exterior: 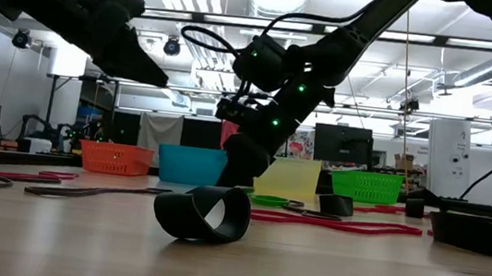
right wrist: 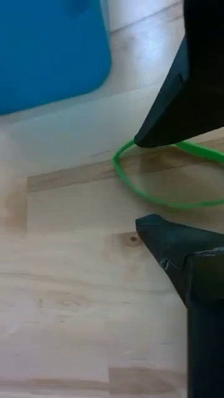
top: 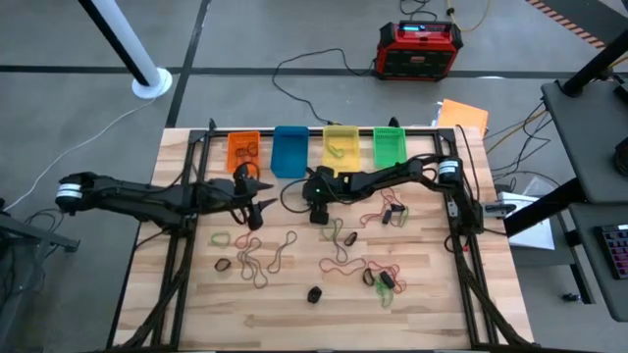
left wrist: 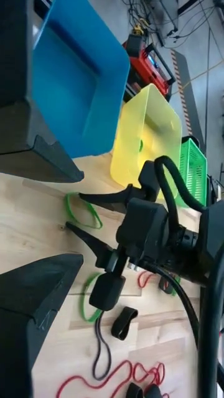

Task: Sort rubber bands into baskets
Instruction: Put the green rubber band into the yellow bin, then put the red rubber band into the green bin

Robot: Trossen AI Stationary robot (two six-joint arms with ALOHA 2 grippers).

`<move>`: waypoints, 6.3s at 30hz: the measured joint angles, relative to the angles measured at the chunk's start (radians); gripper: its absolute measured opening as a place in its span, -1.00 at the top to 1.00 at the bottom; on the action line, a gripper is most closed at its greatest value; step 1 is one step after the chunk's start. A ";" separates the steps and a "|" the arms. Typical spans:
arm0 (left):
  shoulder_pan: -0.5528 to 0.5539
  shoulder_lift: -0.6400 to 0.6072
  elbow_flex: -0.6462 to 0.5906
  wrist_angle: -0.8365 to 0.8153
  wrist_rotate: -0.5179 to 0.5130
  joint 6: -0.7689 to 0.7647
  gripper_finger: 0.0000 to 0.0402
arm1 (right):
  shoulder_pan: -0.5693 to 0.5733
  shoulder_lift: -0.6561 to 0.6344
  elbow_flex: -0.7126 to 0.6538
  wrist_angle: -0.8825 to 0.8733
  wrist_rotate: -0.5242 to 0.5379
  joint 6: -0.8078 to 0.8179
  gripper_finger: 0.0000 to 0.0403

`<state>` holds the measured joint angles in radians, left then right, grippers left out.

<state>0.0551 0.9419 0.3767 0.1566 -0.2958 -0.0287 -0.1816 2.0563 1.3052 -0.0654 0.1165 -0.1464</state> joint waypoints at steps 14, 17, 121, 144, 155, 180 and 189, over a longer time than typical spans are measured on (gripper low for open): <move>0.000 0.087 0.000 0.091 0.000 0.003 0.09 | 0.006 -0.016 -0.002 -0.052 -0.096 -0.028 0.92; 0.000 0.081 0.000 0.091 0.000 0.003 0.09 | 0.016 -0.039 -0.004 -0.068 -0.094 -0.042 0.95; -0.046 0.129 0.000 0.147 0.000 -0.072 0.09 | -0.290 -0.366 0.003 -0.307 -0.016 0.133 0.96; -0.046 0.129 0.000 0.055 0.110 -0.324 0.09 | -0.342 -0.351 0.010 -0.298 -0.012 0.236 0.22; -0.077 0.131 0.181 -0.620 0.400 -0.673 0.09 | -0.235 -0.392 0.010 -0.300 -0.099 0.217 0.22; -0.214 0.247 0.315 -1.017 0.308 -0.956 0.07 | -0.088 -0.408 -0.004 -0.510 -0.092 0.196 0.28; -0.214 0.328 0.315 -1.015 0.306 -0.959 -0.04 | -0.015 -0.464 -0.007 -0.536 -0.092 0.188 0.28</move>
<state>-0.1585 1.2694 0.6918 -0.8587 0.0105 -0.9882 -0.1971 1.5922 1.2984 -0.6014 0.0242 0.0414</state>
